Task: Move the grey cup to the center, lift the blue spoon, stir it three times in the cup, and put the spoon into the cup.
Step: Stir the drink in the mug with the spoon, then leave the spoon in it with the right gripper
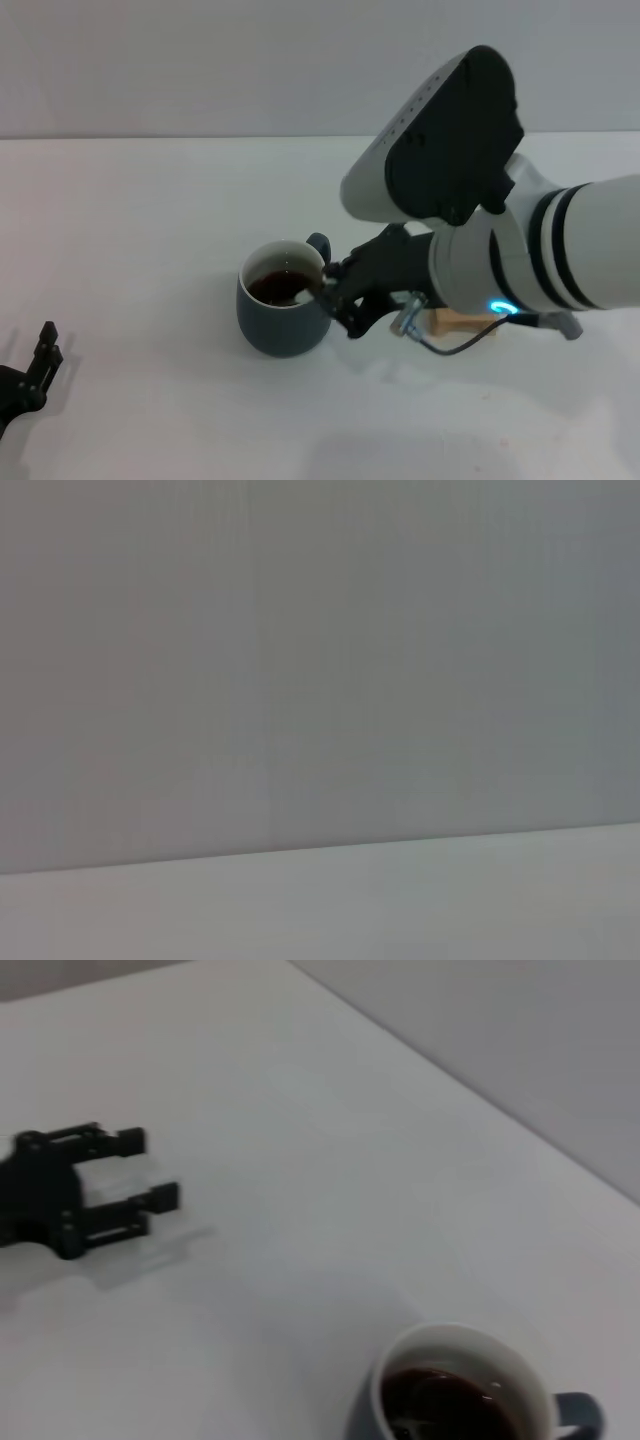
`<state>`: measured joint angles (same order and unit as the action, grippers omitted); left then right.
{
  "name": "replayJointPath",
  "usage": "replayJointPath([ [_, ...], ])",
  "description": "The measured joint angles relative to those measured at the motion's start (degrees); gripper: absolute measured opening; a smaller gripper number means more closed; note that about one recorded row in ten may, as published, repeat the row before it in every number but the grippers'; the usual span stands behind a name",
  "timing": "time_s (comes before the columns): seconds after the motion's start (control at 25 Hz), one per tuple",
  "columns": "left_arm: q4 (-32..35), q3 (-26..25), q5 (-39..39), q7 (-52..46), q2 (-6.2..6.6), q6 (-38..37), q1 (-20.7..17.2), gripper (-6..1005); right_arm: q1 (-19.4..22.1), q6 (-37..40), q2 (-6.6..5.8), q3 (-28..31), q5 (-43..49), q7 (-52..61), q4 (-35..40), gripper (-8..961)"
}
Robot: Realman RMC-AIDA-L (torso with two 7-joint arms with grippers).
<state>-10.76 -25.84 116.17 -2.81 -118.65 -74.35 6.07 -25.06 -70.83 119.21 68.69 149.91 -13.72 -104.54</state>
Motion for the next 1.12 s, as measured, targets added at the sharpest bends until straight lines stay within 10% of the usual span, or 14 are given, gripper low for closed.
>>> replayJointPath([
  [1.12, -0.1, 0.0, 0.0, 0.1, 0.00, -0.4, -0.5, 684, -5.2, 6.2, -0.15, -1.1, -0.6, -0.5, 6.2, 177],
])
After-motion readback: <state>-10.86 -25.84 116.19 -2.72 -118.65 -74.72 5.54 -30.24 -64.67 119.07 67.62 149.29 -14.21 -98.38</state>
